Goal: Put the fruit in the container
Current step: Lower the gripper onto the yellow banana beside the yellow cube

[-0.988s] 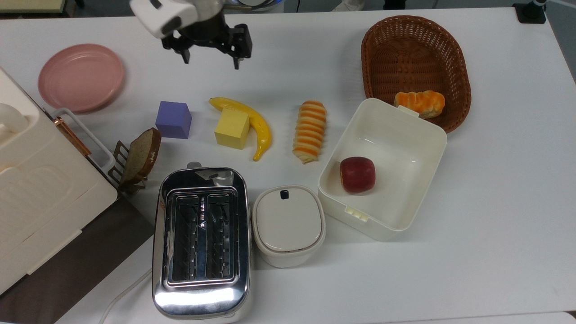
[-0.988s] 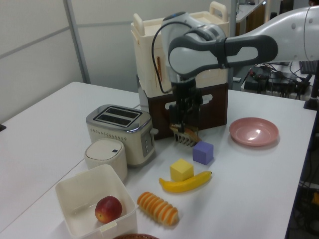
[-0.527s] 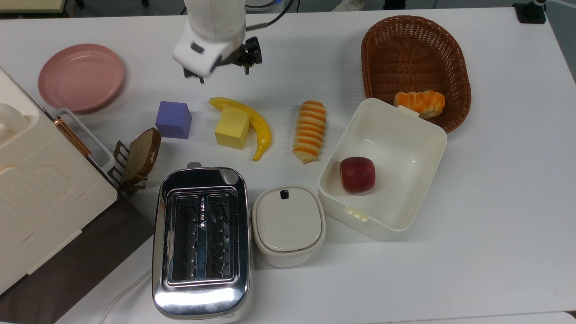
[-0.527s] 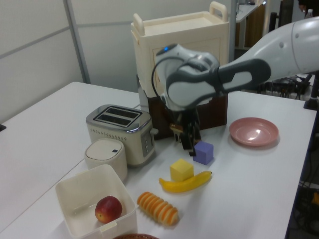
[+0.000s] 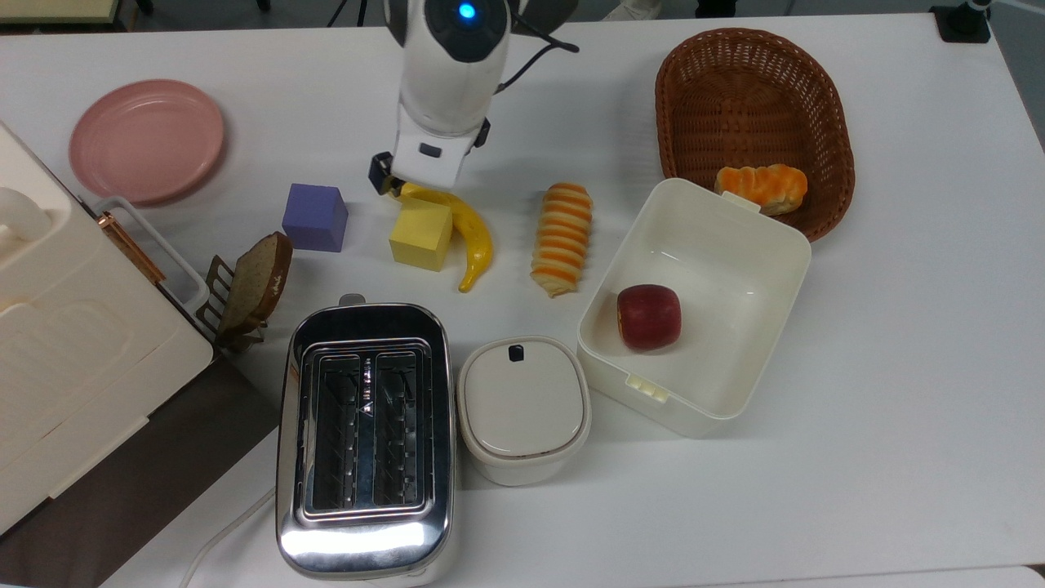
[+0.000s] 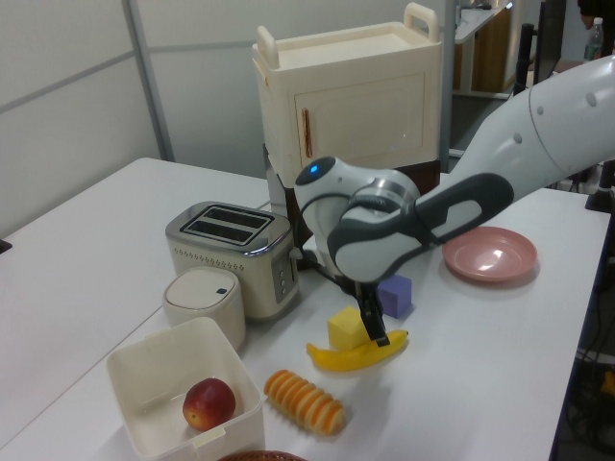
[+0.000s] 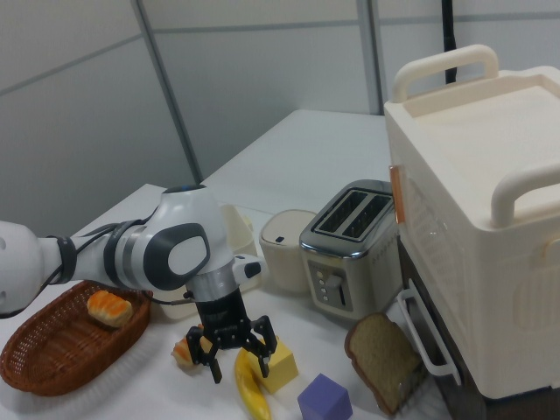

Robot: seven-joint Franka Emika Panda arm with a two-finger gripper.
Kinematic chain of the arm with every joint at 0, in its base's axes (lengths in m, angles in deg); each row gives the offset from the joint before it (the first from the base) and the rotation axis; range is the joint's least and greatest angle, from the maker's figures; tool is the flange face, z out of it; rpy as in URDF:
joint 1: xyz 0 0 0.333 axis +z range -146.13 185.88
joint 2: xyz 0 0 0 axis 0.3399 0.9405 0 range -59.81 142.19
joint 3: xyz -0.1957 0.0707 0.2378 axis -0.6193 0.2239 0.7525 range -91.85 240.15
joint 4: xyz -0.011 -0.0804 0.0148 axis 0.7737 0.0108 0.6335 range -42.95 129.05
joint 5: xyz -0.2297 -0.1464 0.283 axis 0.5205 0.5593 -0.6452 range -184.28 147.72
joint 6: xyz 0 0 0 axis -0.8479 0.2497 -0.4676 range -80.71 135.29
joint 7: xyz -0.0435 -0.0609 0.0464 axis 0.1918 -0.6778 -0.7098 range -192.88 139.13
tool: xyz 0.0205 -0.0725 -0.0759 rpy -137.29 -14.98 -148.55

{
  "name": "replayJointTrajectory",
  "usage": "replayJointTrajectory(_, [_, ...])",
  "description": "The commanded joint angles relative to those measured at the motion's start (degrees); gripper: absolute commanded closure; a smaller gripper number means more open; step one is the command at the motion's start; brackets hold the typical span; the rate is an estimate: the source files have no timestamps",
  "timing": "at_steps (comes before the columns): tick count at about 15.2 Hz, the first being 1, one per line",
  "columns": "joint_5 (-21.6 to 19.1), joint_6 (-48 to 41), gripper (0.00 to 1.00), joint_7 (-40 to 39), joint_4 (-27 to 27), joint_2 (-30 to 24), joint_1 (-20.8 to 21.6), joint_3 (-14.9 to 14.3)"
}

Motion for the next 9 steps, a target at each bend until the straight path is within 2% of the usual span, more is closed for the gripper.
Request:
replayJointTrajectory(1, [3.0, 2.7, 0.07, -1.2, 3.2, -2.8, 1.8, -0.6])
replayJointTrajectory(9, [9.9, 10.5, 0.09, -0.5, 10.3, -6.7, 4.6, -0.7])
